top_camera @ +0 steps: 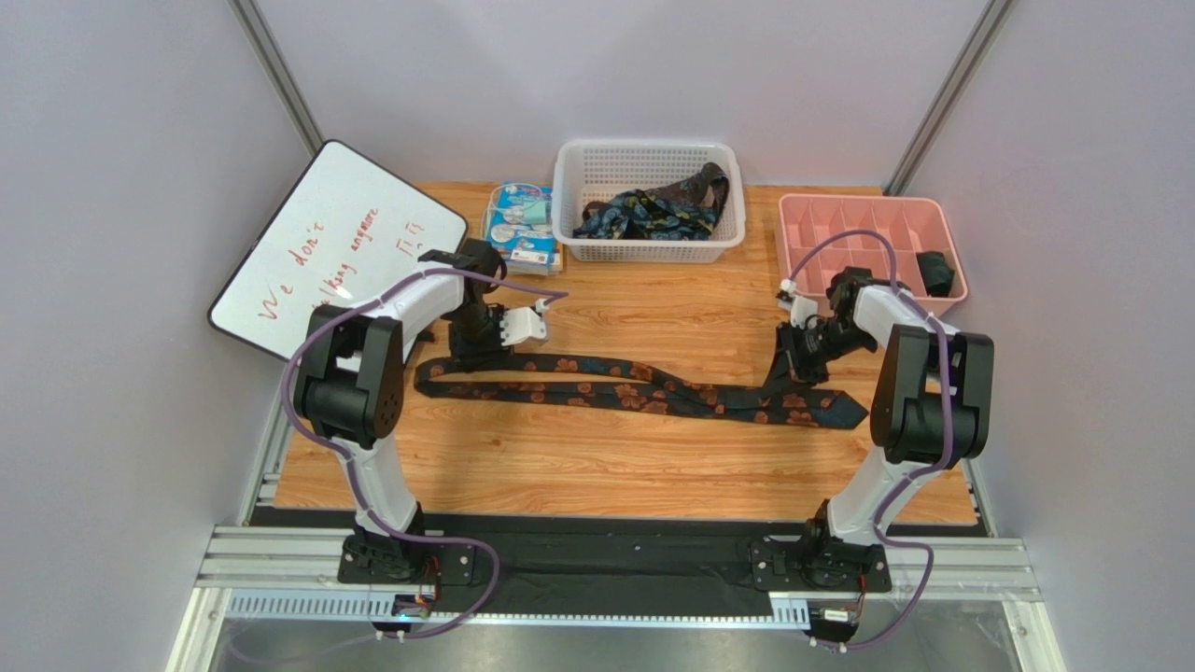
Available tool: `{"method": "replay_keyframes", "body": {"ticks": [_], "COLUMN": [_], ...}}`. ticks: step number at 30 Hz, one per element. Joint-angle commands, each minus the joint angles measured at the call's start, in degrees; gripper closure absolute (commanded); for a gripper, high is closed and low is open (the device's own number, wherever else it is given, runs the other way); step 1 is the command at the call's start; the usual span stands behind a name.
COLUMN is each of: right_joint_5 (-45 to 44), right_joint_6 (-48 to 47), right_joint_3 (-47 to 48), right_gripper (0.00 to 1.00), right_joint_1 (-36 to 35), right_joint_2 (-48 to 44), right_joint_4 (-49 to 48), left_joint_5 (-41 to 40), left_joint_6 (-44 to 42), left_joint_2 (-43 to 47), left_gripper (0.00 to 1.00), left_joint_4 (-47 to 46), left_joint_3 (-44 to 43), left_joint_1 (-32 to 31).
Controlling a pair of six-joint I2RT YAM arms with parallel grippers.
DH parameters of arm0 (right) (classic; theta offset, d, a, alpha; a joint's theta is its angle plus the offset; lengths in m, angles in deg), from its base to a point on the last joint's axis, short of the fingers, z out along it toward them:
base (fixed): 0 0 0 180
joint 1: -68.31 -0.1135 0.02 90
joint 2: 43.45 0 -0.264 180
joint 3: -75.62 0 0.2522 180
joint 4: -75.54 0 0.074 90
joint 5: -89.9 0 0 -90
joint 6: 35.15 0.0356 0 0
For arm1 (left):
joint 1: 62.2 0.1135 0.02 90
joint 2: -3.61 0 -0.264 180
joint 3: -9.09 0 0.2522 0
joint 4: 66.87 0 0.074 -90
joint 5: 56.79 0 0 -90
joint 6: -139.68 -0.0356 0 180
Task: Roll the ties
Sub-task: Flatten out the tie at the center of the board.
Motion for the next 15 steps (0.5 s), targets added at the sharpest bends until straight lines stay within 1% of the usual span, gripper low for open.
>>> {"method": "replay_keyframes", "body": {"ticks": [1,3,4,5,7,8,13,15], "right_joint_5": [0.0,0.1,0.1,0.0,-0.1,-0.3,-0.9,-0.9], "right_joint_6": [-1.6,-2.0,-2.0,-2.1,-2.4,-2.7,-4.0,-4.1], "right_joint_3": [2.0,1.6,1.4,1.3,0.8,0.6,-0.6,-0.9], "right_gripper": [1.0,1.0,1.0,1.0,1.0,1.0,1.0,1.0], "right_joint_1": [1.0,1.7,1.9,2.5,3.1,3.7,5.2,5.3], "right_joint_2": [0.8,1.0,1.0,1.0,0.5,0.4,0.0,0.3], "right_joint_4": [0.3,0.1,-0.1,-0.1,-0.1,-0.1,0.1,0.0], "left_joint_5": [-0.2,2.5,3.3,4.1,6.3,7.0,8.7,9.5], "left_joint_6": [-3.5,-3.4,-3.6,-3.7,-4.1,-4.2,-4.4,-4.7], "left_joint_2": [0.8,1.2,1.7,2.2,4.3,5.0,7.6,7.3], "left_gripper": [0.58,0.69,0.72,0.78,0.84,0.9,1.0,1.0], "left_joint_4": [3.5,7.0,8.1,8.9,10.4,10.9,12.3,13.4], "left_joint_3": [-0.3,-1.3,-2.3,-2.4,-2.7,-2.7,-2.4,-2.3], "left_joint_1": [0.4,0.8,0.9,0.9,1.0,1.0,1.3,1.3]}}
